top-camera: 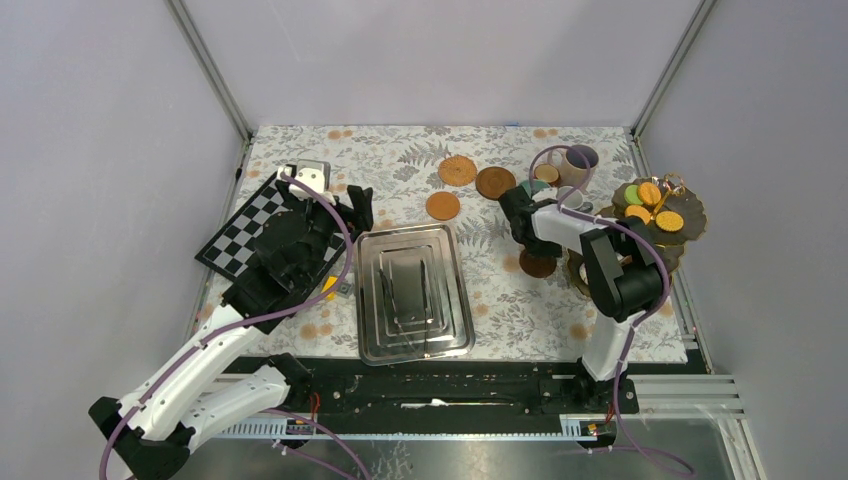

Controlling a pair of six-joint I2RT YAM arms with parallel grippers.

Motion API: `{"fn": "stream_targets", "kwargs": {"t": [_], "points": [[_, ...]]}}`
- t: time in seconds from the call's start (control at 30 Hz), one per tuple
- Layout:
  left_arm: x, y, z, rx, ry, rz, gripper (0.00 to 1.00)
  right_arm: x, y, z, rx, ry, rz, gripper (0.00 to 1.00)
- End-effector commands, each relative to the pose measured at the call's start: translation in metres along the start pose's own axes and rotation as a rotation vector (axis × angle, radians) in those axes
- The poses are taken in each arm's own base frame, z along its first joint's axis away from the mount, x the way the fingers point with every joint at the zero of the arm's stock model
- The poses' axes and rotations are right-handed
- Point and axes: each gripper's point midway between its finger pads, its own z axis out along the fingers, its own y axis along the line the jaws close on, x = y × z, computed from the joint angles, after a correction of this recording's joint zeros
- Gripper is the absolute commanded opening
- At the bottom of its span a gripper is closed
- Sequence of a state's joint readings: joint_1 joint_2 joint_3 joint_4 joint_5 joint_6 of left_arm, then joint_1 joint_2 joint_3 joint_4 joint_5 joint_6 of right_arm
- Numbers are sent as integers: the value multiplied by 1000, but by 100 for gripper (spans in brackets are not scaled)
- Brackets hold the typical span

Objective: Serve the afternoon tea

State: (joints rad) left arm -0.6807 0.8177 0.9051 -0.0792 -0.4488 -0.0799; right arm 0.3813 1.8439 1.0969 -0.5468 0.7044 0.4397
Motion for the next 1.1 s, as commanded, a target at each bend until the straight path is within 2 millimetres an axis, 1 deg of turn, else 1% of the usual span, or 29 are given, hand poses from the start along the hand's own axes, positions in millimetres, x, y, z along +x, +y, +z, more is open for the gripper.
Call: {"fn": "stream_targets", "kwargs": {"t": [0.0, 0.1, 0.3, 0.37, 0.47, 0.53, 0.67, 0.7, 0.77, 0.87, 1.0, 1.07], "points": [[-12, -5, -1, 23, -49, -38, 99, -33, 2, 3, 23, -85, 20, 37], [-11, -6, 0, 23, -46, -37, 99, -43, 3, 6, 32, -101, 21, 38], [-11, -6, 0, 24, -47, -37, 99, -52, 3, 9, 52, -111, 16, 38], [-11, -7, 0, 28, -45, -38, 99, -53, 4, 5, 34, -109, 14, 38], [-11, -7, 1, 30, -44, -39, 99, -61, 4, -14, -44, -128, 25, 41], [-11, -7, 0, 31, -46, -41, 99, -69, 1, -34, -112, -163, 45, 46], [-13, -9, 0, 39, -48, -46, 99, -89, -13, -75, -223, -258, 87, 73], [-13, -9, -1, 44, -48, -48, 99, -94, -17, -79, -222, -272, 93, 79], [-13, -10, -1, 48, -48, -50, 99, -107, -27, -86, -203, -305, 104, 83], [-13, -10, -2, 49, -48, -52, 99, -128, -33, -82, -208, -296, 102, 82], [-12, -10, -1, 50, -45, -50, 99, -145, -20, -73, -305, -251, 68, 75], [-11, -10, -1, 50, -45, -51, 99, -152, -20, -67, -327, -238, 76, 69]]}}
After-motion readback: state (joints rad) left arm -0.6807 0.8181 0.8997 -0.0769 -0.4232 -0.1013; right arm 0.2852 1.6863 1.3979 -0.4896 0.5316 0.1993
